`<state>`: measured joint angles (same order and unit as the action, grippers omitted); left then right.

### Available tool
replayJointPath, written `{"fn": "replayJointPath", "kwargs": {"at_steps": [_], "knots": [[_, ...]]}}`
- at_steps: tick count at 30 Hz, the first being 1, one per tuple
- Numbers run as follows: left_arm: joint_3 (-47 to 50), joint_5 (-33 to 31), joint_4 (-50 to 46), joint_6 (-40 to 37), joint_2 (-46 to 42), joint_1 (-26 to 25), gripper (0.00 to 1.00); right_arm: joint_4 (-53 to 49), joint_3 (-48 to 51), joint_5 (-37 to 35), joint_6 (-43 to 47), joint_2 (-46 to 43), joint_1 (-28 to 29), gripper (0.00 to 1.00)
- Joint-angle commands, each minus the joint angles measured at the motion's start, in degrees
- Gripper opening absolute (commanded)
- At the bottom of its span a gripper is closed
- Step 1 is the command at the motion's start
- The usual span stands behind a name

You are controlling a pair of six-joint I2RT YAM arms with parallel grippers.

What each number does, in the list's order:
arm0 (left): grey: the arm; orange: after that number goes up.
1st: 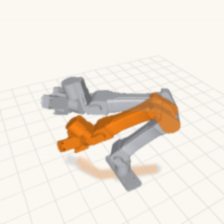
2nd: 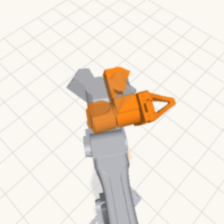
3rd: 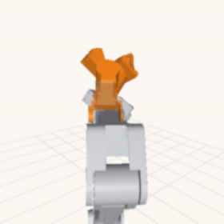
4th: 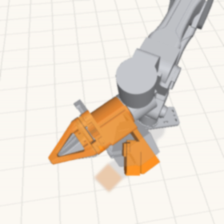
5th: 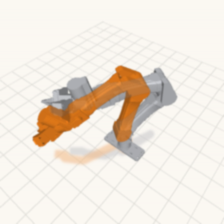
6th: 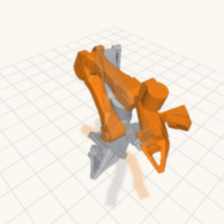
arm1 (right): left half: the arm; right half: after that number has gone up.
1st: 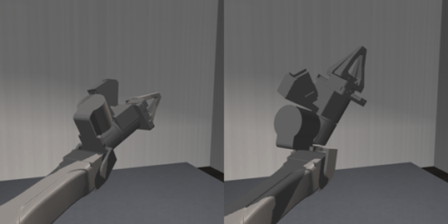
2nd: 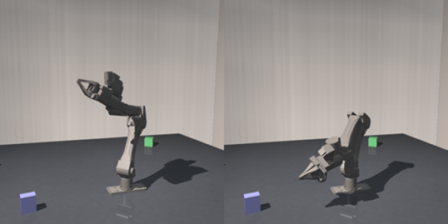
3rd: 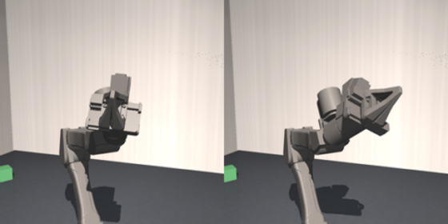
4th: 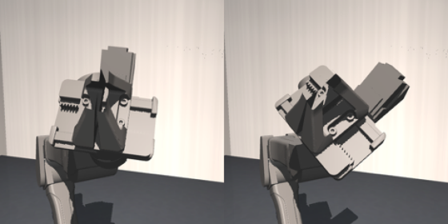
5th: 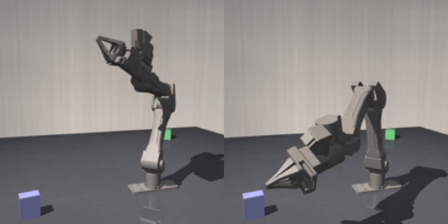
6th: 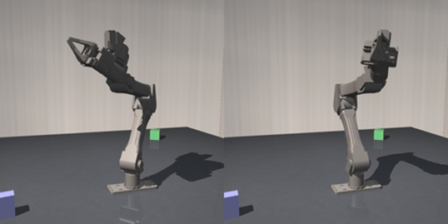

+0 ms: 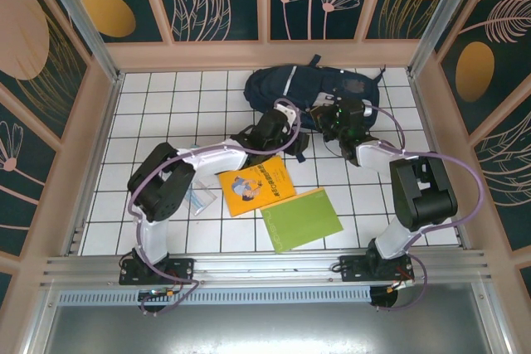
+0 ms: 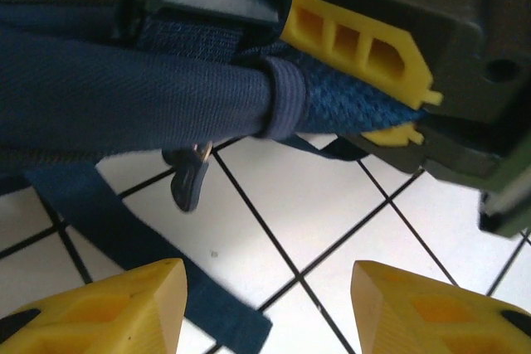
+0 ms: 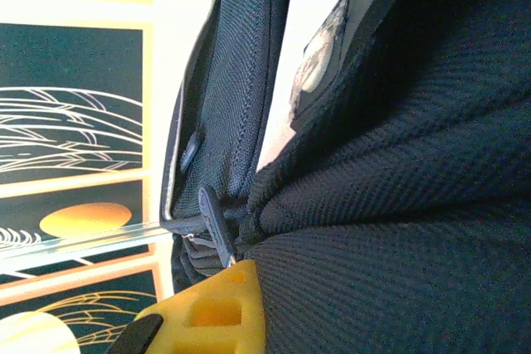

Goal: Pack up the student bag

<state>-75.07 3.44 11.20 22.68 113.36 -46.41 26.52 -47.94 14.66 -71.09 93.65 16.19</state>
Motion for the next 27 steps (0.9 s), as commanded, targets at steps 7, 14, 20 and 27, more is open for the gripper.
{"fn": "replayJointPath", "kwargs": {"at_steps": [7, 14, 20, 27], "knots": [[-7.6, -5.1, 5.4, -2.6, 7.4, 0.7, 0.51, 3.6, 0.8, 4.0, -1.0, -6.8, 0.8, 0.00], [-8.5, -6.1, 3.7, -2.8, 6.6, 1.9, 0.13, 0.8, 1.1, 0.7, 2.0, -8.4, 0.8, 0.00], [-4.7, -3.4, -3.1, -2.8, 2.3, 2.4, 0.00, -2.0, 0.2, -2.3, 6.9, -7.3, 0.1, 0.00], [-3.8, 7.8, -15.0, -4.1, -0.7, 7.2, 0.00, -10.9, -4.2, -6.0, 19.2, -6.3, -0.8, 0.00]]}}
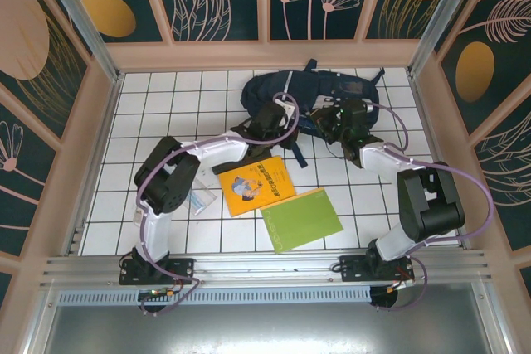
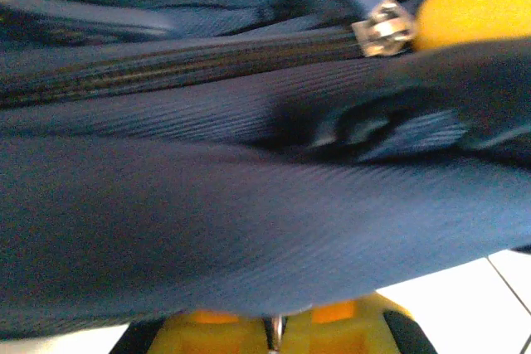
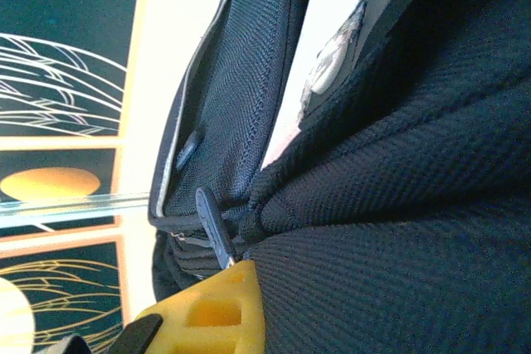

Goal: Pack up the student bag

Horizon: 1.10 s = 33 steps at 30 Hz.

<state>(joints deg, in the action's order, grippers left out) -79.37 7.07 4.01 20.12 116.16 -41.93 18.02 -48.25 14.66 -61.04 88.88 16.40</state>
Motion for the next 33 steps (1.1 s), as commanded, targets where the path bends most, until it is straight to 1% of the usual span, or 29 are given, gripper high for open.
{"fn": "replayJointPath", "kwargs": {"at_steps": [1, 3, 7, 13, 15, 19, 21, 22, 24, 25, 29, 30, 31, 32, 33], "knots": [[0.7, 3.5, -8.9, -2.3, -4.2, 2.9, 0.00, -3.5, -4.4, -6.5, 10.7, -1.4, -1.1, 0.00], [1.4, 2.0, -10.2, -4.3, -5.2, 3.5, 0.00, -4.5, -4.5, -6.8, 13.2, -1.4, -1.7, 0.00], [1.4, -0.9, -11.0, -6.1, -5.5, 5.0, 0.00, -4.9, -4.1, -6.2, 14.2, -2.1, -3.2, 0.00], [1.7, -2.2, -12.1, -9.5, -5.9, 6.8, 0.00, -8.0, -4.9, -5.2, 16.7, -2.6, -6.7, 0.00], [3.0, -0.9, -12.7, -11.3, -6.9, 7.8, 0.00, -8.9, -5.4, -3.4, 19.1, -2.6, -8.5, 0.00], [4.2, -1.5, -16.0, -15.8, -8.0, 8.3, 0.00, -12.6, -8.0, -1.9, 25.6, -2.4, -10.2, 0.00], [5.2, 0.4, -16.1, -16.9, -8.4, 8.2, 0.00, -13.8, -9.6, -1.5, 28.8, -1.9, -10.4, 0.00], [5.7, 2.5, -15.9, -17.0, -8.6, 8.2, 0.00, -14.3, -10.5, -1.1, 30.1, -1.3, -10.6, 0.00], [6.4, 8.8, -15.3, -16.5, -9.0, 8.1, 0.00, -16.0, -13.3, -0.6, 33.6, 0.7, -10.9, 0.00], [7.3, 10.6, -14.8, -15.9, -9.4, 7.6, 0.00, -17.3, -15.2, -1.1, 34.9, 2.1, -11.1, 0.00], [9.0, 10.9, -14.7, -15.0, -10.6, 3.0, 0.00, -21.0, -21.6, -3.1, 36.2, 7.2, -12.1, 0.00], [8.8, 11.5, -14.7, -13.8, -10.5, 1.7, 0.00, -21.7, -23.2, -3.9, 35.7, 8.2, -12.4, 0.04], [8.4, 12.6, -14.4, -12.2, -10.0, 0.7, 0.00, -22.6, -24.5, -4.8, 34.7, 9.1, -12.7, 0.14], [7.8, 13.9, -14.1, -10.7, -9.4, 0.0, 0.00, -23.0, -25.4, -5.0, 34.1, 10.0, -12.9, 0.26], [6.8, 14.5, -13.9, -9.0, -8.6, -0.7, 0.00, -23.6, -26.2, -4.7, 33.4, 10.5, -13.2, 0.43]]}}
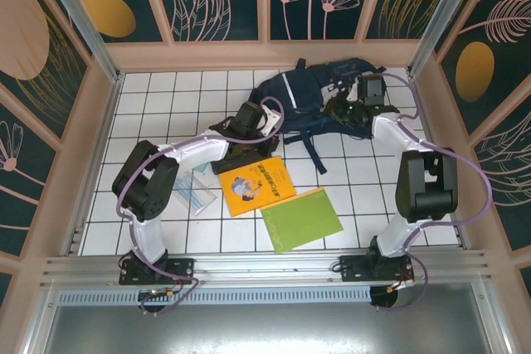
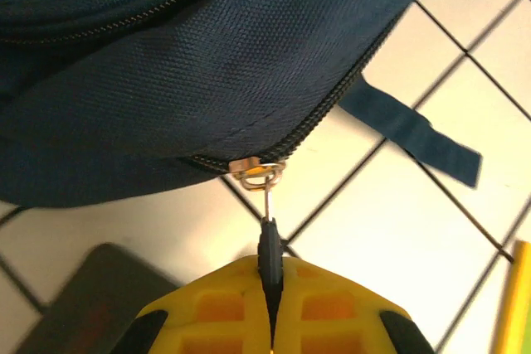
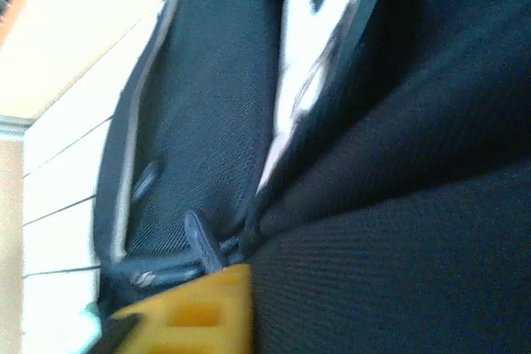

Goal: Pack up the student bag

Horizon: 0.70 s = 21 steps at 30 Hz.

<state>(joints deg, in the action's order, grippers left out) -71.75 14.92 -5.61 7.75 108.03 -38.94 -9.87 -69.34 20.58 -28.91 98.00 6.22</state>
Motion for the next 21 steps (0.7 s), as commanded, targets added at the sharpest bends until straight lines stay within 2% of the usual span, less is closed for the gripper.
{"fn": "replayJointPath", "kwargs": {"at_steps": [1, 3, 5, 6, 12, 15, 17, 21], "knots": [[-1.8, 7.0, -3.6, 5.1, 0.5, -4.2, 0.00, 3.7, -5.6, -10.3, 0.4, 1.7, -3.1, 0.58], [-4.3, 7.3, -2.8, 8.2, 2.4, -4.6, 0.00, 2.1, -5.7, -10.2, -0.6, 1.3, -3.1, 0.73], [-6.7, 7.7, -1.3, 10.9, 4.1, -4.8, 0.00, 0.5, -4.1, -11.0, -1.7, -0.5, -3.1, 0.95], [-8.1, 7.5, -0.9, 12.2, 5.1, -4.9, 0.00, -0.3, -2.4, -11.1, -2.4, -2.0, -3.2, 0.99], [-13.7, 6.9, -0.6, 17.1, 9.4, -5.0, 0.00, 0.6, 13.2, -8.4, -8.8, -14.4, -3.1, 0.99], [-13.8, 6.7, -1.1, 17.6, 10.1, -4.9, 0.00, 7.8, 21.5, -0.7, -15.5, -18.7, -3.0, 0.99], [-13.4, 6.6, -1.8, 17.4, 9.9, -5.0, 0.00, 13.6, 25.7, 3.9, -20.3, -19.0, -2.3, 0.98], [-12.2, 5.7, -2.8, 17.2, 8.7, -5.0, 0.00, 21.5, 27.2, 6.7, -26.3, -15.4, 2.2, 0.97]]}}
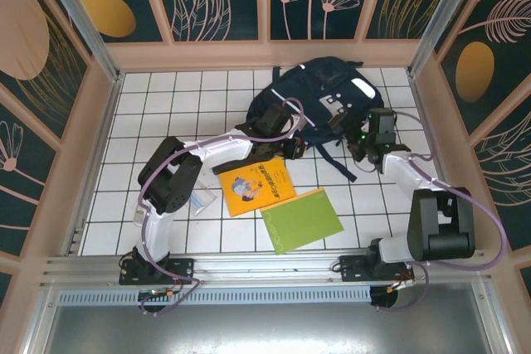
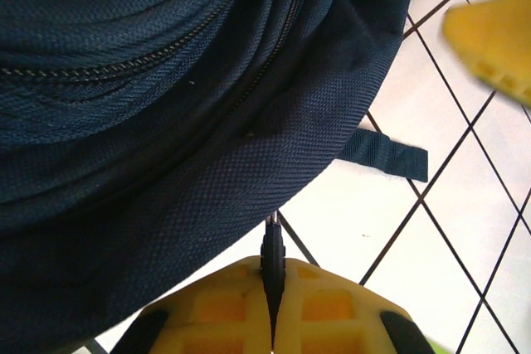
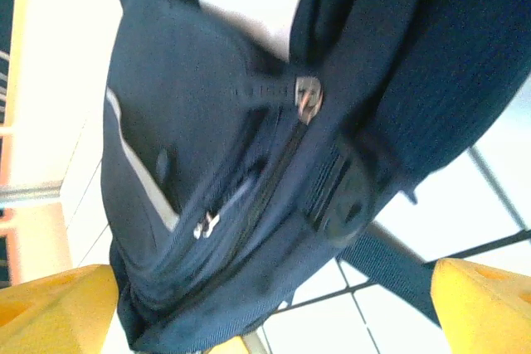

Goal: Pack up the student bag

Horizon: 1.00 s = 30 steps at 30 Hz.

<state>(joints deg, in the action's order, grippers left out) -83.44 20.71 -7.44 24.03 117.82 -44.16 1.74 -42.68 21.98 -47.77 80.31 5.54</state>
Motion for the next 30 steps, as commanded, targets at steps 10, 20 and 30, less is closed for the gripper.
{"fn": "replayJointPath", "kwargs": {"at_steps": [10, 20, 30], "knots": [[1.2, -1.9, -1.9, 1.7, -2.0, 0.0, 0.00, 23.4, 1.3, 2.7, -17.4, 13.4, 7.9, 0.86], [4.5, -12.0, -5.1, 2.8, -3.6, 1.5, 0.00, 23.4, 1.6, -1.1, -16.2, 12.3, 7.7, 0.00], [10.3, -17.0, -6.7, 1.4, -9.9, 9.3, 0.00, 18.6, 1.2, -6.1, -10.5, 9.6, 6.8, 0.00]]}}
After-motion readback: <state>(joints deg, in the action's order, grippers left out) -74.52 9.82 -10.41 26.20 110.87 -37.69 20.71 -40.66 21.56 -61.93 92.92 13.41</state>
